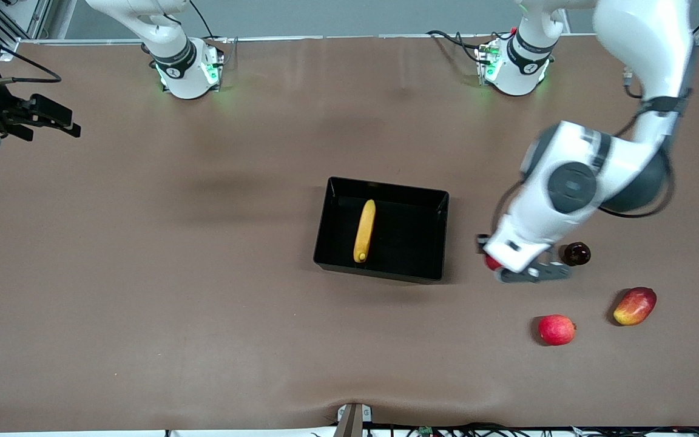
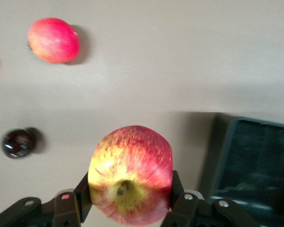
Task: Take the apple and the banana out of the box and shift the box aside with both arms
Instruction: 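Carry the red apple with the left gripper to the mango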
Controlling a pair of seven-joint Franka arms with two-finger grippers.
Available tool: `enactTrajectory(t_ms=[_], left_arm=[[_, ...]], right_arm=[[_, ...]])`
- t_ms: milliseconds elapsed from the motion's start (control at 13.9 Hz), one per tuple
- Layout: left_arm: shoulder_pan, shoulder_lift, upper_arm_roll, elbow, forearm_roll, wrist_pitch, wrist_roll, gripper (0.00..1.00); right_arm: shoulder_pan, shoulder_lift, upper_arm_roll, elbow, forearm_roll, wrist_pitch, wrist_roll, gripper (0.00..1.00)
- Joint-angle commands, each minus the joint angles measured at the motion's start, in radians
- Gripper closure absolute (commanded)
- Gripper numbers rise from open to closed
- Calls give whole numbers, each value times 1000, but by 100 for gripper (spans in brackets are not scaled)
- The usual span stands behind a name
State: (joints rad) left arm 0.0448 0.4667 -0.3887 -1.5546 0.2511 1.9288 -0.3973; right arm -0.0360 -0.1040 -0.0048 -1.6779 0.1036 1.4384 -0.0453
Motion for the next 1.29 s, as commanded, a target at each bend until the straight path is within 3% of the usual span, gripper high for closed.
enactTrajectory(t_ms=[0, 432, 647, 1079, 1151, 1223], left_arm=[[84, 21, -6, -5, 26, -10, 168, 100], [283, 137, -4, 4, 210, 142, 428, 100], [345, 207, -2, 8, 217, 241, 529, 100], [374, 326, 34, 25, 214, 424, 540, 100], [374, 337, 34, 42, 214, 424, 542, 93], [374, 339, 34, 50, 212, 424, 543, 22]], right_arm=[[-9, -11, 3, 1, 18, -3, 2, 0], [-5, 12, 3, 27, 16, 1, -7, 0], [-4, 41, 3, 61, 16, -4, -8, 0], [1, 58, 3, 72, 13, -4, -47, 0], [1, 58, 3, 72, 13, -4, -47, 0], [1, 58, 3, 70, 13, -4, -47, 0]])
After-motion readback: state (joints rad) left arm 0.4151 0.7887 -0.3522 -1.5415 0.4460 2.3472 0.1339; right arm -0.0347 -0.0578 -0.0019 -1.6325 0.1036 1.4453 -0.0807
